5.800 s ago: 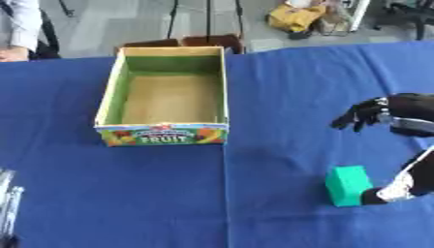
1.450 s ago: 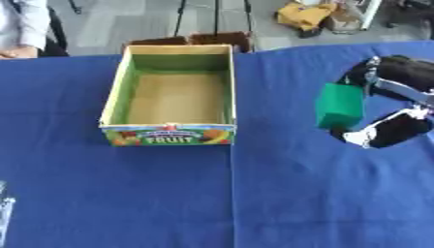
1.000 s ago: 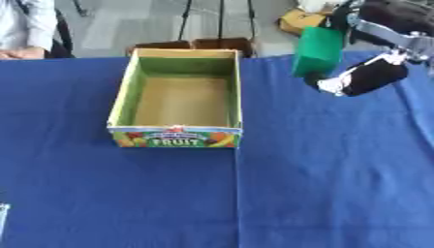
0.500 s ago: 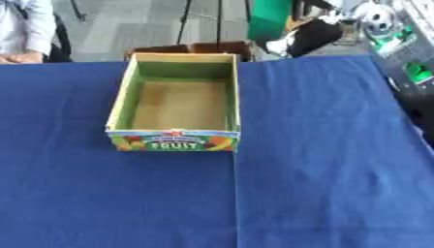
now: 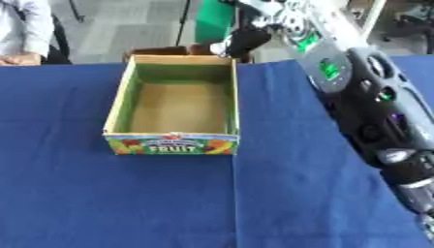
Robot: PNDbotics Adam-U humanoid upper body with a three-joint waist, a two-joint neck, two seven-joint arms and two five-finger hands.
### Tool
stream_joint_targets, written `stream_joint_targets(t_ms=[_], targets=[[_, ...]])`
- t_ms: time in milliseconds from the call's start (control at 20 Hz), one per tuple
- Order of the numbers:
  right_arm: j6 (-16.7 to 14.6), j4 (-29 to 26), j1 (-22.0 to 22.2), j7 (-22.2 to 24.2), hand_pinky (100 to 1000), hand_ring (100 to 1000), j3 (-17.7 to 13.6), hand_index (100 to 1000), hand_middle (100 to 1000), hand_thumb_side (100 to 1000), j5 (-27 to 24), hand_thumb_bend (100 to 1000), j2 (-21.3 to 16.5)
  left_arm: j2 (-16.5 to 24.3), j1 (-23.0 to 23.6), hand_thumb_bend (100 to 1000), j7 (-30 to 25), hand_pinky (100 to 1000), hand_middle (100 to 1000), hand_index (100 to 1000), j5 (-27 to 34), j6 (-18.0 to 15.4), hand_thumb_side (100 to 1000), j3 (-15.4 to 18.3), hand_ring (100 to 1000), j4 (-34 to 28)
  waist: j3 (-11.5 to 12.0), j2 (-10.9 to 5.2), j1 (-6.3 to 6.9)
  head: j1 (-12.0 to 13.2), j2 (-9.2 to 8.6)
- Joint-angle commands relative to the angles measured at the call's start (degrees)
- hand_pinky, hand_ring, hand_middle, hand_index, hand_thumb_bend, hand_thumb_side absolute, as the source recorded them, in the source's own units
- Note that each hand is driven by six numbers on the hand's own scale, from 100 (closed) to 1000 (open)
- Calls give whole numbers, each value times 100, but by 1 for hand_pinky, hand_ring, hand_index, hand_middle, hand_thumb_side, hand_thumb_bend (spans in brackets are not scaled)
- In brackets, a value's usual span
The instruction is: Pick up objects on the table and place them in the box.
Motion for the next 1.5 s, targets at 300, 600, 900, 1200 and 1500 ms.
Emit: stream_joint_targets(t_ms=[300, 600, 900, 1200, 1500], targets=[[-99, 1106, -180, -537, 566, 517, -394, 576, 472, 412, 746, 246, 617, -23, -119, 100, -40, 776, 909, 993, 58, -4, 1000, -27, 921, -92, 108, -55, 19, -133, -134], [-134, 1815, -164, -979, 566, 514, -724, 574, 468, 396, 1116, 252, 934, -52, -161, 100, -50, 776, 909, 993, 79, -6, 1000, -33, 921, -92, 196, 8, 41, -195, -185], [-156, 2198, -133, -1085, 570, 523, -846, 578, 475, 385, 1260, 263, 1098, -64, -185, 100, -64, 776, 909, 993, 93, -2, 1000, -37, 921, -92, 246, 51, 46, -231, -223], [-201, 2336, -110, -1018, 595, 552, -876, 612, 507, 419, 1291, 303, 1188, -76, -195, 100, -76, 776, 908, 991, 104, 4, 1000, -39, 920, -92, 270, 72, 48, -245, -240], [-325, 2328, -116, -880, 650, 630, -853, 711, 606, 536, 1338, 487, 1194, -84, -193, 100, -78, 776, 908, 991, 107, 13, 1000, -38, 920, -92, 266, 85, 51, -237, -239]])
